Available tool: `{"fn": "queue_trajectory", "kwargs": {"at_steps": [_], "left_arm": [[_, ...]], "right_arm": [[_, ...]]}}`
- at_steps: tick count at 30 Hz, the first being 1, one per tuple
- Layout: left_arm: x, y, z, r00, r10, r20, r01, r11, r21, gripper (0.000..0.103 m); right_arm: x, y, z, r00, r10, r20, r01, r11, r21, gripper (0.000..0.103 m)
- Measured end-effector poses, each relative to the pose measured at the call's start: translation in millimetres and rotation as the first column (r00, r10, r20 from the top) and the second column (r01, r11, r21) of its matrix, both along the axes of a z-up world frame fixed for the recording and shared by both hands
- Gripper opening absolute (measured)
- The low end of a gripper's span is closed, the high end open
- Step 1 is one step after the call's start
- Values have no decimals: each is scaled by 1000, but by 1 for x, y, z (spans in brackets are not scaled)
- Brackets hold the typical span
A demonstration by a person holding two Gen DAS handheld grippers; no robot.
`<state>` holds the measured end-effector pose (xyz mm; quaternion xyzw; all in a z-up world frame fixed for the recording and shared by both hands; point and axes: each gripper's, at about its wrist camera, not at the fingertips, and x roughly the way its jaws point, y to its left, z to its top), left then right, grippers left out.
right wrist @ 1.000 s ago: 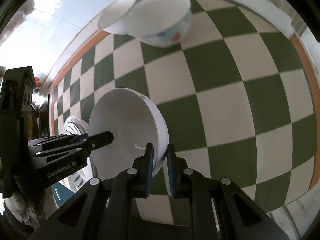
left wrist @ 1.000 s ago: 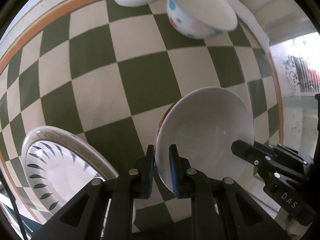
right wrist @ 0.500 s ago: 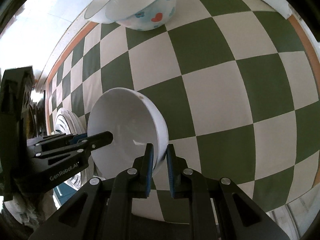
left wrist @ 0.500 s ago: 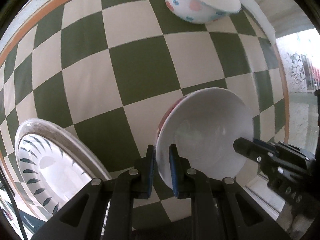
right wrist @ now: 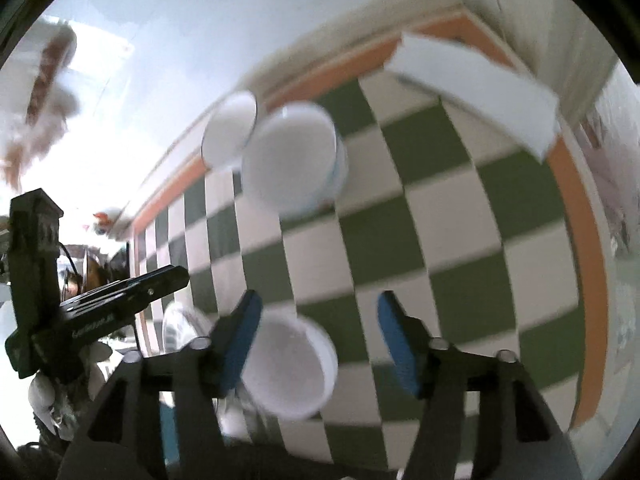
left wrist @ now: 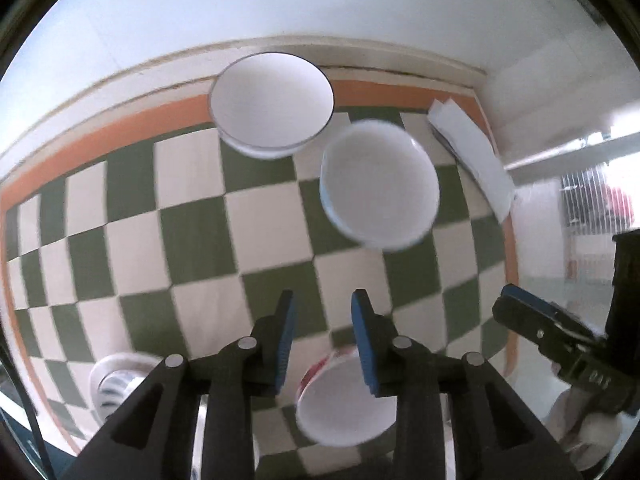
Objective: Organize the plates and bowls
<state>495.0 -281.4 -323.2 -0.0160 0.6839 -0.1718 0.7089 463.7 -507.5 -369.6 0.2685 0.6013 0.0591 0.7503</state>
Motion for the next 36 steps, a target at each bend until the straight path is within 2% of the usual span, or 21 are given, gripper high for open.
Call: {"fn": "queue_trajectory", "kwargs": {"at_steps": [3, 8, 11, 14, 15, 16, 17, 18, 19, 20, 28, 36], "left_arm": [[22, -6, -17, 998, 39, -44, -39, 999, -2, 26], [48, -15, -42, 993, 75, -87, -75, 997, 1, 26], [57, -22, -56, 992, 64, -106, -64, 998, 5, 26], [61, -32, -64, 997, 19, -74, -16, 999, 36, 23], [61, -36, -68, 998, 0, -65, 3, 999, 45, 19], [62, -38, -71, 998, -7, -66, 11, 999, 51, 16], [62, -40, -72, 998, -14, -69, 18, 998, 53, 14], [62, -42, -74, 997, -21, -72, 25, 999, 48, 13], [62, -44, -75, 997, -28, -72, 31, 999, 45, 13], [62, -46, -76, 997, -38, -63, 41, 998, 55, 13], [55, -51, -63, 996, -84, -17, 85, 994, 71, 13], [29, -38, -27, 995, -104, 8, 103, 994, 23, 13]], "right_arm": [[33, -4, -8, 1000, -5, 7, 5, 1000, 21, 68], [74, -3, -33, 999, -2, -38, 0, 999, -33, 68], [91, -2, -51, 998, 1, -63, -4, 999, -47, 68], [103, -3, -68, 996, -9, -89, 5, 999, -39, 67], [106, -3, -74, 995, -16, -95, 14, 1000, -23, 61], [108, -2, -78, 995, -18, -98, 17, 1000, -11, 48], [110, -2, -83, 994, -22, -107, 23, 1000, 0, 40], [111, -1, -87, 993, -26, -116, 27, 1000, 2, 26], [112, 0, -90, 992, -29, -121, 29, 1000, -1, 16], [112, 0, -93, 992, -35, -122, 35, 999, -1, 15], [105, 9, -88, 994, -28, -110, 23, 998, -53, 13], [73, 18, -49, 996, -37, -85, 32, 997, -65, 13]]}}
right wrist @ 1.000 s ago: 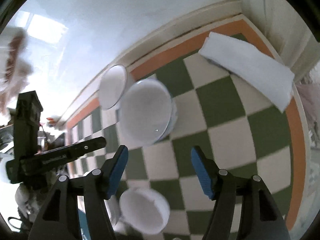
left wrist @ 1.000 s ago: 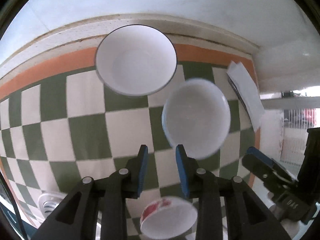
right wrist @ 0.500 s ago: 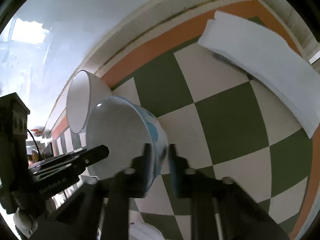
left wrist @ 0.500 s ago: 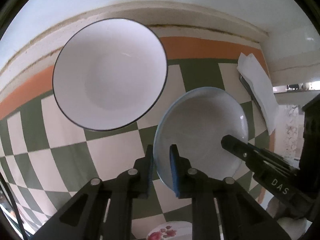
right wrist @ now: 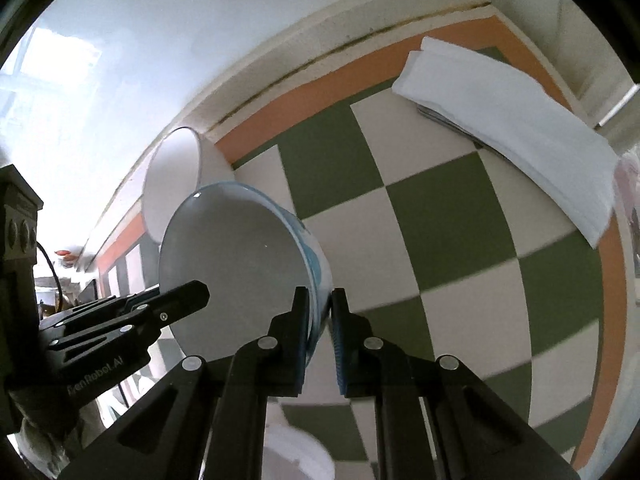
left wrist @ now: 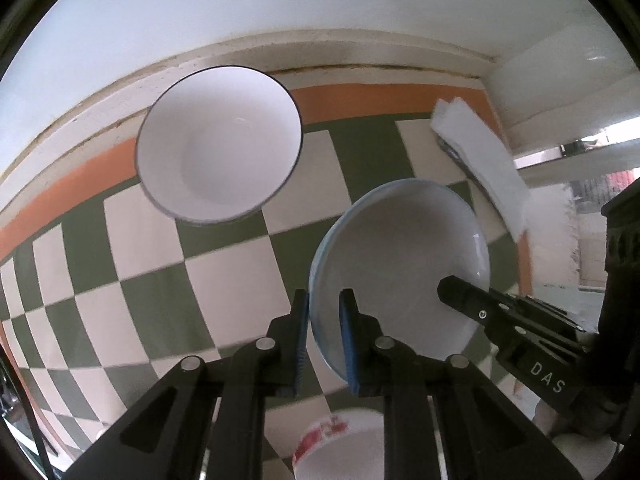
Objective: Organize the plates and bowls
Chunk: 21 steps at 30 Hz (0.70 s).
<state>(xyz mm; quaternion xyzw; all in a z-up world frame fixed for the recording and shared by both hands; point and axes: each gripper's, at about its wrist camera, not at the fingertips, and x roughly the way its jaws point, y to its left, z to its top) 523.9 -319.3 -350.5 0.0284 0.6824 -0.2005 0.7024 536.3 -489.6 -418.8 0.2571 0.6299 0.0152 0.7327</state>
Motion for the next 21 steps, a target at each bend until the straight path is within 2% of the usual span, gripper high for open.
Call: {"fn": "queue_trajectory", "kwargs": {"at_steps": [8, 12, 16, 21], "left_arm": [[-50, 16, 41, 998, -51, 40, 53, 998, -46, 13], [-77, 26, 42, 996, -90, 5, 90, 994, -65, 13], [-105, 36, 32, 995, -99, -28, 97, 994, -59, 13], [-125, 45, 19, 991, -116, -62, 113, 993, -42, 13]], "right_arm": [[-54, 14, 50, 999, 23, 30, -23, 999, -32, 13], [-92, 20, 68, 999, 31, 42, -29, 999, -45, 14], [-128, 34, 62, 1000, 25, 14, -25, 999, -26, 14], [-154, 46, 42, 1000, 12, -27, -13, 1000, -1, 14]]}}
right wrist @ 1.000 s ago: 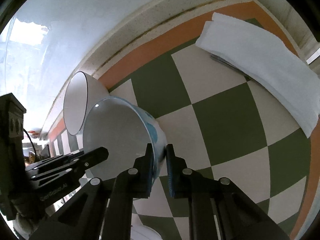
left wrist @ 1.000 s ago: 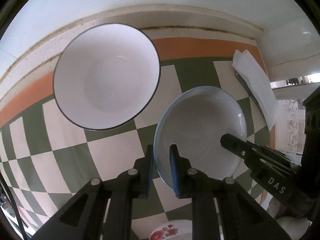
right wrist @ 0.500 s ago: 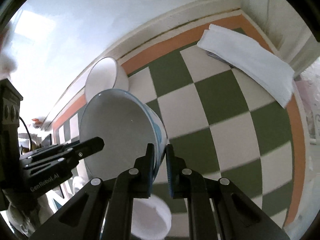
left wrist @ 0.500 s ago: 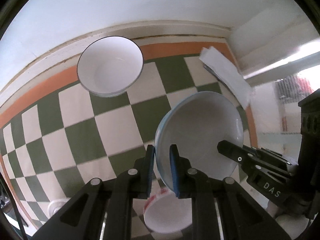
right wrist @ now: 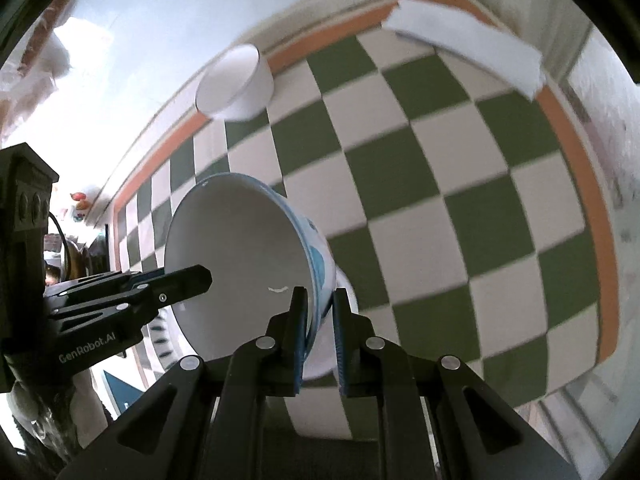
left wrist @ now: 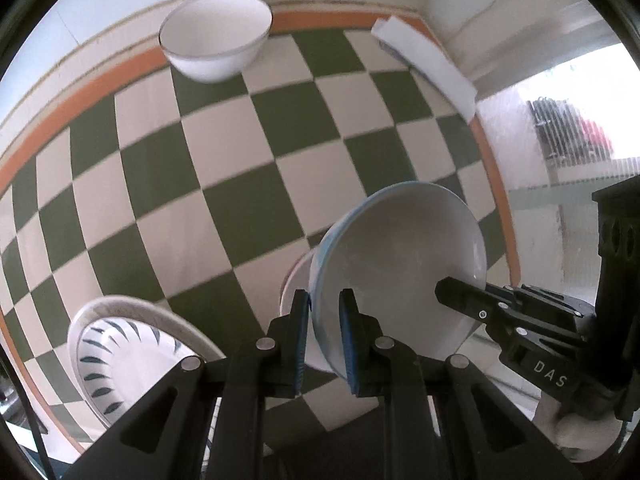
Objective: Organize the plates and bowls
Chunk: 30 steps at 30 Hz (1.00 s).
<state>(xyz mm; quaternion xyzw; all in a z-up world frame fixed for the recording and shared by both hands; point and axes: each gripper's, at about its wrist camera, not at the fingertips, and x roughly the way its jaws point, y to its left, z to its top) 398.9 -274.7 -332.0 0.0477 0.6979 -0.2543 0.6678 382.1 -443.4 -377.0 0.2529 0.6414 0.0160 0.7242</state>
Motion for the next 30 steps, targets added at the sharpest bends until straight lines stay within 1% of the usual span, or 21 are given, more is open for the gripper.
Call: {"fn": "queue_trajectory", "kwargs": {"at_steps": [2, 8, 15, 25, 30], "left_arm": [[-4, 1, -7, 1000, -5, -17, 5, 1000, 8, 13], [-10, -3, -20, 1000, -22, -20, 23, 999, 49, 13], [-13, -6, -31, 999, -28, -29, 31, 996, 86, 13], [-15, -7, -45, 999, -17, -41, 22, 992, 121, 14], [-16, -7, -46, 999, -15, -48, 21, 993, 113, 13]], "right_arm": [[-6, 3, -7, 1000, -3, -13, 3, 1000, 4, 14], [-12, 8, -22, 999, 3, -39, -3, 1000, -1, 14], [-8, 14, -28, 998, 25, -58, -26, 1000, -14, 14], [-4, 22, -36, 994, 66, -89, -69, 997, -25, 14], [-4, 20, -40, 993, 60, -103, -63, 998, -22, 14]]}}
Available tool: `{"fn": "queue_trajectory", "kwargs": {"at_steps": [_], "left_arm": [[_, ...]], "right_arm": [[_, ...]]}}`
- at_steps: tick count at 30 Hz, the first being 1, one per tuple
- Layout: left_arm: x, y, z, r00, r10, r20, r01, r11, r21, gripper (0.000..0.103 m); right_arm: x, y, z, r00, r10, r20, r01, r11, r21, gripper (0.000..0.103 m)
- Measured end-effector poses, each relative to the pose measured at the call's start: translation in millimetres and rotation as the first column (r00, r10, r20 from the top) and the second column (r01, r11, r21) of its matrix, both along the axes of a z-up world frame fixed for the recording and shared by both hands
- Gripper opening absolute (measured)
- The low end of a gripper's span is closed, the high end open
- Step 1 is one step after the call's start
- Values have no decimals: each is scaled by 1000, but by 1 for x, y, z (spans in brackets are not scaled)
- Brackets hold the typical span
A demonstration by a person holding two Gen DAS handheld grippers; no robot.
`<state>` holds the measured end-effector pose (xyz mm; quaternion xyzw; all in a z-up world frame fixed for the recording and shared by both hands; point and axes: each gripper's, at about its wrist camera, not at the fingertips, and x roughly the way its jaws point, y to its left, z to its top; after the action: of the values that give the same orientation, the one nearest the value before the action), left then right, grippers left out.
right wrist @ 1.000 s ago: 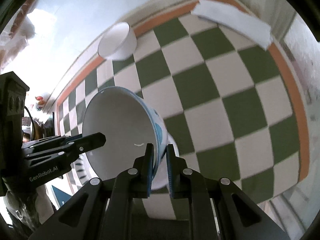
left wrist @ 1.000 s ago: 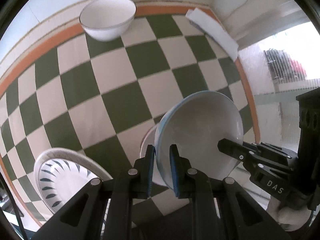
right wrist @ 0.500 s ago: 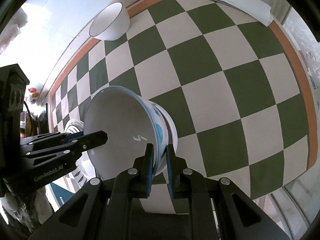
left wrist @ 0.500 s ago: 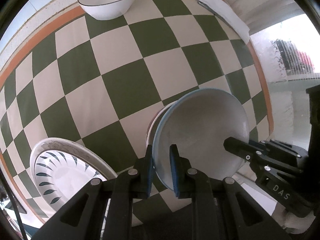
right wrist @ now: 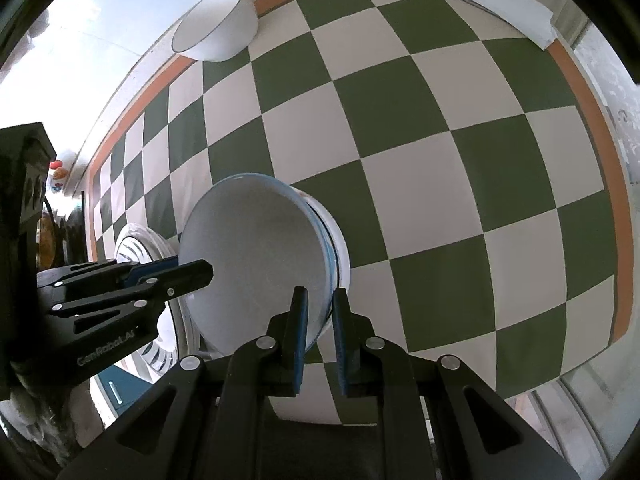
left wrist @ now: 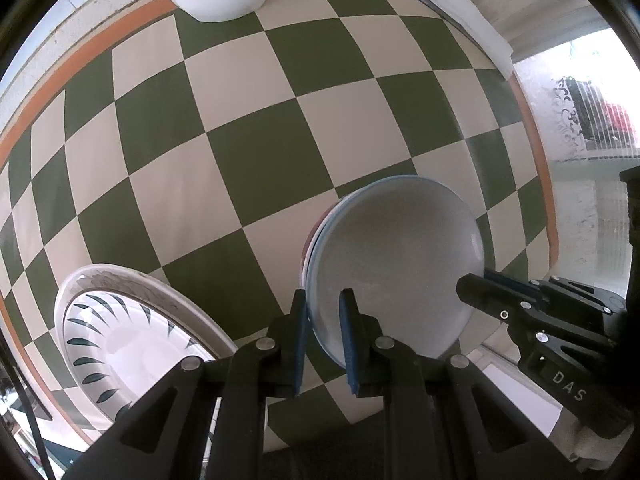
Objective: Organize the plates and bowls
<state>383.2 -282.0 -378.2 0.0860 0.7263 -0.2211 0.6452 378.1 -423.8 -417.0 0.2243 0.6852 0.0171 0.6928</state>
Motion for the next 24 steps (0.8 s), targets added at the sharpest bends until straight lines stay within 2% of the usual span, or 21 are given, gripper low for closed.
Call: {"fn": "queue_trajectory", "kwargs": {"at_steps": [4, 7, 11, 14, 15, 16, 18, 21, 24], "left_arm": [[0, 4, 3, 1000, 9, -2, -9, 1000, -6, 13], [3, 10, 17, 999, 28, 24, -27, 999, -25, 13], [15, 22, 53, 988, 79, 131, -73, 996, -50, 15], [34, 29, 78, 971, 134, 199, -123, 990, -68, 24], [42, 32, 83, 964, 154, 215, -141, 987, -77, 24], [51, 33, 86, 960, 168, 225, -154, 985, -79, 24], [73, 36, 83, 958, 192, 212, -182, 981, -66, 25], [103, 43, 75, 952, 248, 177, -240, 968, -70, 25], [132, 52, 65, 936, 323, 139, -314, 946, -80, 25]], "right_arm": [[0, -4, 2, 1000, -4, -4, 4, 1000, 23, 14], [1, -8, 9, 1000, -2, 8, 2, 1000, 31, 14], [8, -16, 36, 998, -3, 70, 0, 999, 54, 14], [25, -18, 61, 989, 15, 145, -24, 998, 61, 16], [32, -18, 67, 986, 16, 165, -27, 998, 64, 28], [42, -19, 73, 982, 21, 187, -32, 998, 58, 49], [59, -19, 82, 974, 16, 226, -27, 999, 46, 65], [90, -22, 89, 966, -4, 260, -19, 996, 87, 70], [124, -26, 85, 961, -26, 274, -1, 995, 100, 70]]}}
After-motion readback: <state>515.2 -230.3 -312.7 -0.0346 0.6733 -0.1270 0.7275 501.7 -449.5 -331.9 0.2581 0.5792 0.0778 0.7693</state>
